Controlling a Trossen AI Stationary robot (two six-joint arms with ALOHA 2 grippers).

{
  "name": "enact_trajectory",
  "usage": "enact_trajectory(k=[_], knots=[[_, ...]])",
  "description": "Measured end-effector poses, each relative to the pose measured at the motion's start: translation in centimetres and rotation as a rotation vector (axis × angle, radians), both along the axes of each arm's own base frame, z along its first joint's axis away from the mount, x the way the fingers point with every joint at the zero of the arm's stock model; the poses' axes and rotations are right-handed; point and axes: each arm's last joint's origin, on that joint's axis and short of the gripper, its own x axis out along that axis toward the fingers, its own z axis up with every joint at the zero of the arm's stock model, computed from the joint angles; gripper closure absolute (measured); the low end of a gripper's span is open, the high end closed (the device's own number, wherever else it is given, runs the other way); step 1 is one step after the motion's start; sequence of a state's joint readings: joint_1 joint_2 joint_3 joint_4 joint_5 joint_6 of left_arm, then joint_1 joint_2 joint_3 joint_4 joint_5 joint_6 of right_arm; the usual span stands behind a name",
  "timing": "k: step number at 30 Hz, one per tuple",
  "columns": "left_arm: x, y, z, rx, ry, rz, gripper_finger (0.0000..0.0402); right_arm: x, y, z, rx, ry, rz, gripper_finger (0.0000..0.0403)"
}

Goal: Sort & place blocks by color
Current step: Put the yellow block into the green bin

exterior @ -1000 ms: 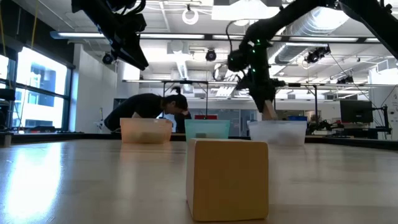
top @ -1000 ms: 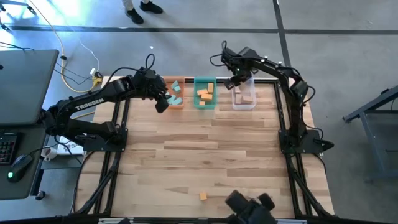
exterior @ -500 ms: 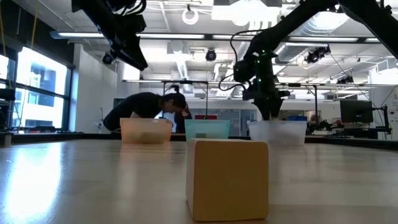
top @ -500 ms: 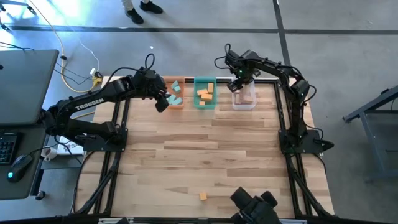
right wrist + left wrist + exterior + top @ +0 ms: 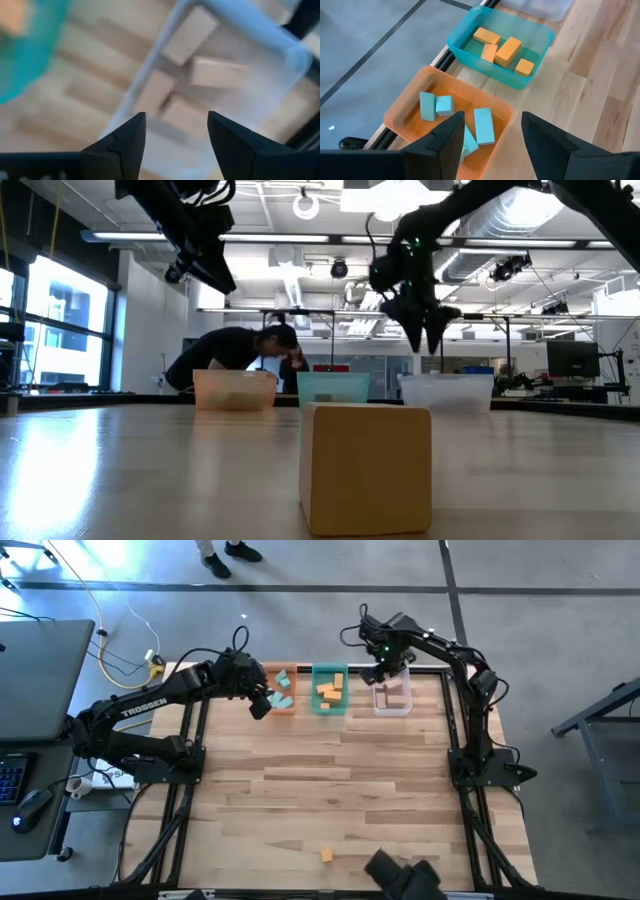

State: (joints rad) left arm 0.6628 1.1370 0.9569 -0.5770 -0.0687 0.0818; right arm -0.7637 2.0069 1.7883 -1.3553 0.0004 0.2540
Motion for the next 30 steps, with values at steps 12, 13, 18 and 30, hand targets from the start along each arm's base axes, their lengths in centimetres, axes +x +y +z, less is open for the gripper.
enact_trajectory(k=[12, 13, 18, 30], knots=[[-0.1, 0.0, 0.0, 0.010, 0.011, 0.016, 0.0218, 5.6, 9.2, 2.2, -0.007, -0.074, 0.255, 0.0204], [-0.1, 0.0, 0.0, 0.010, 0.011, 0.016, 0.0218, 6.1, 10.0, 2.2, -0.006, -0.075, 0.270, 0.0204], [-0.1, 0.0, 0.0, 0.010, 0.011, 0.015, 0.0218, 7.9, 14.4, 2.2, 0.039, -0.095, 0.371, 0.0204], [-0.3, -0.1, -0.3, -0.016, 0.044, 0.015, 0.0218, 10.5, 24.1, 2.3, 0.083, -0.181, 0.633, 0.0202]])
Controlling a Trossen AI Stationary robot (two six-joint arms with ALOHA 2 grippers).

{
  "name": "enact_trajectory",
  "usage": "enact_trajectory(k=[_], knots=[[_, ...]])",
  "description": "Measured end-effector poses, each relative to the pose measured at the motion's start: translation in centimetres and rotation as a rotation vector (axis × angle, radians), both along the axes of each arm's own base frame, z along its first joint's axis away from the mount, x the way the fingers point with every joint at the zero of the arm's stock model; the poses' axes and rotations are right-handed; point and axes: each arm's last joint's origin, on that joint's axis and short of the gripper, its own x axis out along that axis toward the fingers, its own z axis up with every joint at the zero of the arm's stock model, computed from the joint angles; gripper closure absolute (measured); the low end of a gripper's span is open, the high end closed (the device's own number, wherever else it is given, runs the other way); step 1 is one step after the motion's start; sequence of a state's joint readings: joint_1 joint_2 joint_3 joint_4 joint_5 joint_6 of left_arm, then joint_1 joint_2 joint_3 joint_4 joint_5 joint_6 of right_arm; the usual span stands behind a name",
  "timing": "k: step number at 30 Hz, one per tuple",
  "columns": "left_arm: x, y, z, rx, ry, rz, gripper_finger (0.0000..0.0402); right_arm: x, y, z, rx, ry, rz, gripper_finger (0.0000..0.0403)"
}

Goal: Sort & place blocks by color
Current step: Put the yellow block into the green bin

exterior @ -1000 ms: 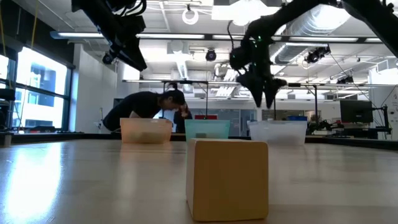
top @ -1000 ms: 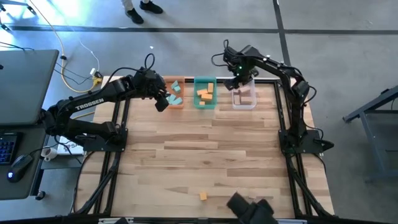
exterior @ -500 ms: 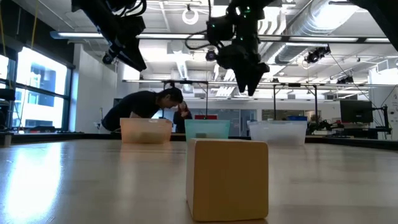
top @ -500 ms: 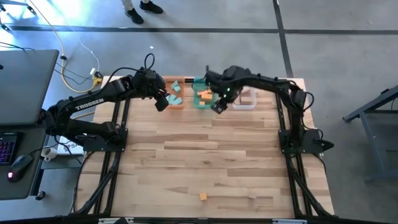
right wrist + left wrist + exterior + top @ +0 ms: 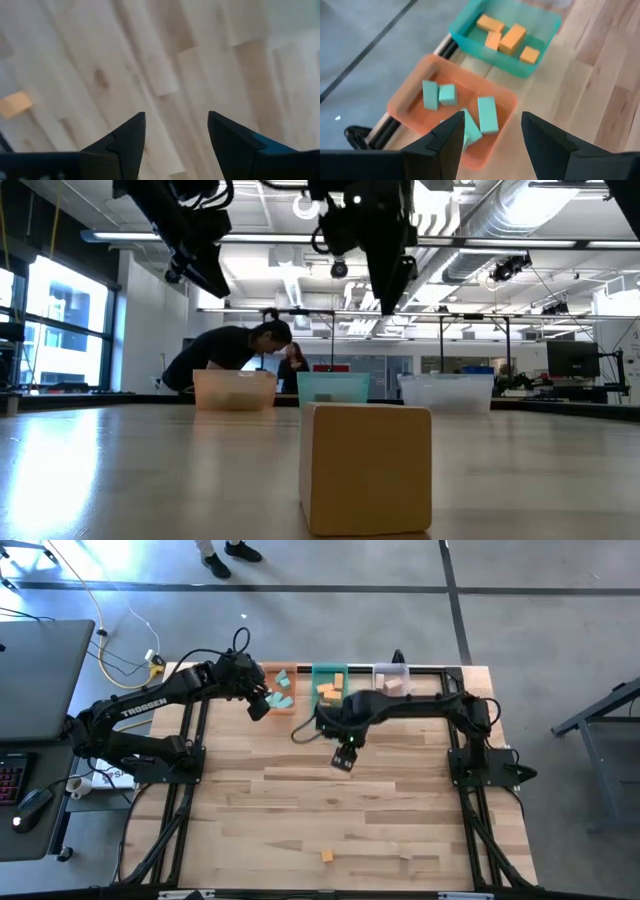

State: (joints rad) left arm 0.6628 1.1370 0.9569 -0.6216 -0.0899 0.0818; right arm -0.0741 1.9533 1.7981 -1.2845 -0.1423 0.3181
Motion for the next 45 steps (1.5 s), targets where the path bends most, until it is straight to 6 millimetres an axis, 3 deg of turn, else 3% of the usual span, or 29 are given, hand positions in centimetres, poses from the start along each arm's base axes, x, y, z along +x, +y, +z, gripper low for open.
enact_trajectory(k=[8, 15, 35, 45], knots=[[0.0, -1.0, -0.6, -0.149, -0.006, -0.003, 0.0218, 0.8, 4.4, 0.1, 0.005, -0.069, 0.076, 0.0179], [0.9, -2.4, -0.6, -0.277, -0.084, 0.011, 0.0218, 1.1, 8.6, 0.3, 0.009, -0.175, 0.298, 0.0166], [1.6, -5.4, -1.2, -0.368, -0.012, -0.032, 0.0218, 1.4, 19.9, 1.3, -0.065, -0.564, 0.589, 0.0166], [1.5, -5.5, -1.2, -0.365, 0.003, -0.027, 0.0218, 1.6, 23.7, -1.1, -0.059, -0.577, 0.575, 0.0166]])
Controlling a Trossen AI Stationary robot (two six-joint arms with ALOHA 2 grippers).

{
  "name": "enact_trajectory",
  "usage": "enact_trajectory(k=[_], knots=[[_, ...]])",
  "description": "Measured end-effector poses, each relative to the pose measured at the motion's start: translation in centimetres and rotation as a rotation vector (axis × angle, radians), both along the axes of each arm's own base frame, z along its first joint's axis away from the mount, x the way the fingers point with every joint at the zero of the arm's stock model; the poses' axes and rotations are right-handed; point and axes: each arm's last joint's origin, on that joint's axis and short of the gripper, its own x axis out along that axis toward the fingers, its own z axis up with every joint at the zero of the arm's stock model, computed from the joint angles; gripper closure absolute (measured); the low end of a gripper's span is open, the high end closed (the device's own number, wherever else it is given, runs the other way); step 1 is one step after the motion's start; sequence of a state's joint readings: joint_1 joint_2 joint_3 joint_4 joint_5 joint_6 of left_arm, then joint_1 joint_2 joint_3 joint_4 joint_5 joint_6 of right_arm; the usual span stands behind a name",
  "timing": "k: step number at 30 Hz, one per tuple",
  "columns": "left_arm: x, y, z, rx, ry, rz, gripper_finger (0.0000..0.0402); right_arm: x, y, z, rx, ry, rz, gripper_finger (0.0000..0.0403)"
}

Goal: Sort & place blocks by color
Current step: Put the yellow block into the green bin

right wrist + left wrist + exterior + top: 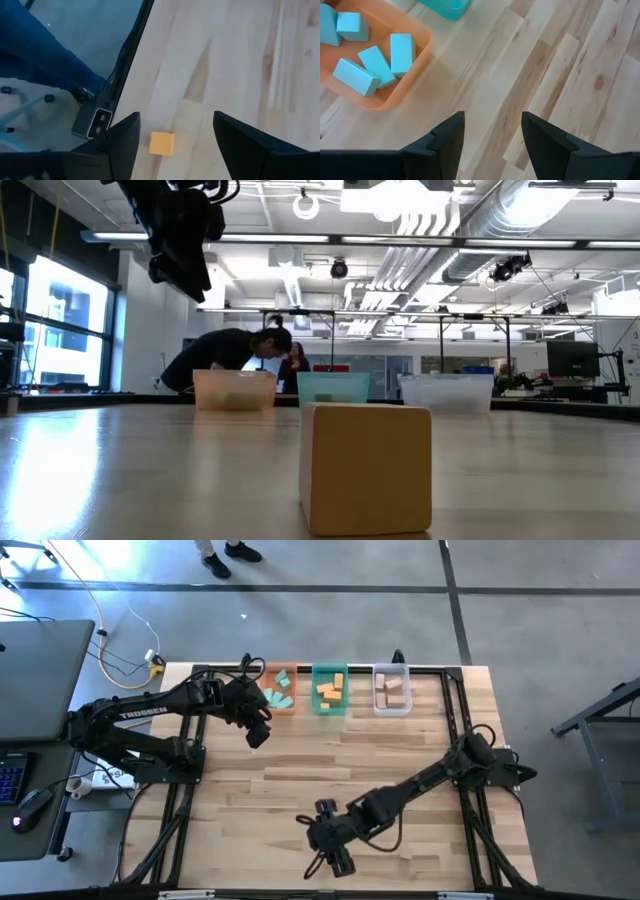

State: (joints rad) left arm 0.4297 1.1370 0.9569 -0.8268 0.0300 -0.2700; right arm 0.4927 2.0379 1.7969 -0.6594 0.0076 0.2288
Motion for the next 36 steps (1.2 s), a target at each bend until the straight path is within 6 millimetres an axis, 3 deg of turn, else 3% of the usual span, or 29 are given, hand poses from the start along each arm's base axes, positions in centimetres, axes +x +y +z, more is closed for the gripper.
enact_trajectory(k=[11, 20, 36], knots=[[0.0, 0.0, 0.0, -0.007, -0.003, 0.014, 0.0218, 0.4, 2.6, -4.6, -0.026, 0.087, 0.013, 0.0166], [-0.2, -0.1, -0.1, -0.018, 0.016, 0.016, 0.0218, 0.7, 3.4, -8.2, -0.047, 0.172, 0.010, 0.0166], [-0.2, -0.1, -0.2, -0.006, 0.030, 0.024, 0.0218, 1.1, 3.3, -11.2, -0.076, 0.254, 0.002, 0.0166]])
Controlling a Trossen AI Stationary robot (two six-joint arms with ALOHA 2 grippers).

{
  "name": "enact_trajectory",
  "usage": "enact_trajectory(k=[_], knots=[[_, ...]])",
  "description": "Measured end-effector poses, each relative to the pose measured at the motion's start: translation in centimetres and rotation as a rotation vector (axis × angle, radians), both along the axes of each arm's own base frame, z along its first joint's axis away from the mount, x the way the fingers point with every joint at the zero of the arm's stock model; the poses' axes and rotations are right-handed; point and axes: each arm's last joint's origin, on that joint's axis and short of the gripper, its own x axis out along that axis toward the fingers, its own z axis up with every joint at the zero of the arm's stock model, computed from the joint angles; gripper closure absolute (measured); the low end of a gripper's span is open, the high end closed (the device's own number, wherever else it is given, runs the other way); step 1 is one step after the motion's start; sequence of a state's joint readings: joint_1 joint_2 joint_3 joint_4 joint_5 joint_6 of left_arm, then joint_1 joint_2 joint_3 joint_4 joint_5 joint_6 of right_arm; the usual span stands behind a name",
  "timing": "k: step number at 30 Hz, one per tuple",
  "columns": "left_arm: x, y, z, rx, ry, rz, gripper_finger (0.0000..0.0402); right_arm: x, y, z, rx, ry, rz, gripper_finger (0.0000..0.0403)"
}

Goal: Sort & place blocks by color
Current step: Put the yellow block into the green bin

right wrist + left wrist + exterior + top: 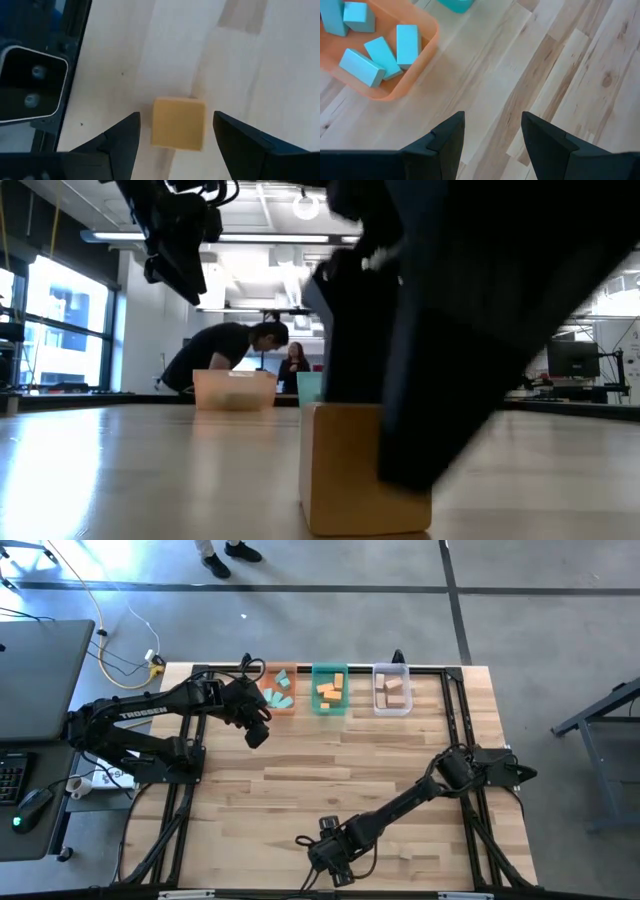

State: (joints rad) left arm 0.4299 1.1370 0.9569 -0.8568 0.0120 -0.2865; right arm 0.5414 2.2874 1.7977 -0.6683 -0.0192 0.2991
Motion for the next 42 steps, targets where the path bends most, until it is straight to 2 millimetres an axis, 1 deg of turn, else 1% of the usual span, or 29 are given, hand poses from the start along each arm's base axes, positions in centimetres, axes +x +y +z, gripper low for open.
enact_trajectory(k=[3, 7, 12, 17, 18, 23, 28, 32, 37, 42], knots=[[0.0, 0.0, 0.0, 0.001, 0.001, 0.000, 0.0218, 0.1, 0.1, -0.8, 0.003, 0.023, -0.015, 0.0167], [0.0, 0.0, 0.0, 0.000, 0.000, 0.000, 0.0218, 0.1, 0.1, -0.8, 0.014, 0.023, -0.035, 0.0181], [0.0, 0.0, 0.0, 0.001, 0.001, 0.000, 0.0218, 0.2, -0.1, -0.8, 0.020, 0.025, -0.038, 0.0228], [0.0, 0.0, 0.0, 0.001, 0.001, 0.000, 0.0218, 0.7, -0.8, -0.7, 0.030, 0.025, -0.046, 0.0291], [0.0, 0.0, 0.0, 0.001, 0.001, 0.000, 0.0218, 0.8, -1.0, -0.7, 0.035, 0.028, -0.046, 0.0297], [0.0, 0.0, 0.0, 0.001, 0.002, 0.000, 0.0218, 1.3, -2.5, -0.6, 0.016, 0.036, -0.037, 0.0297], [-0.1, 0.0, -0.1, -0.003, 0.011, 0.000, 0.0218, 1.7, -4.9, 0.0, -0.064, 0.057, -0.039, 0.0297], [-0.1, -0.1, -0.1, -0.005, 0.016, 0.000, 0.0218, 2.1, -7.9, 1.3, -0.129, 0.062, -0.062, 0.0297], [-0.2, 0.0, -0.1, 0.018, 0.031, 0.004, 0.0218, 3.0, -11.6, 2.2, -0.140, 0.063, -0.101, 0.0297], [-0.3, 0.0, -0.2, 0.061, 0.068, -0.022, 0.0218, 3.4, -15.4, 3.1, -0.153, 0.074, -0.153, 0.0297]])
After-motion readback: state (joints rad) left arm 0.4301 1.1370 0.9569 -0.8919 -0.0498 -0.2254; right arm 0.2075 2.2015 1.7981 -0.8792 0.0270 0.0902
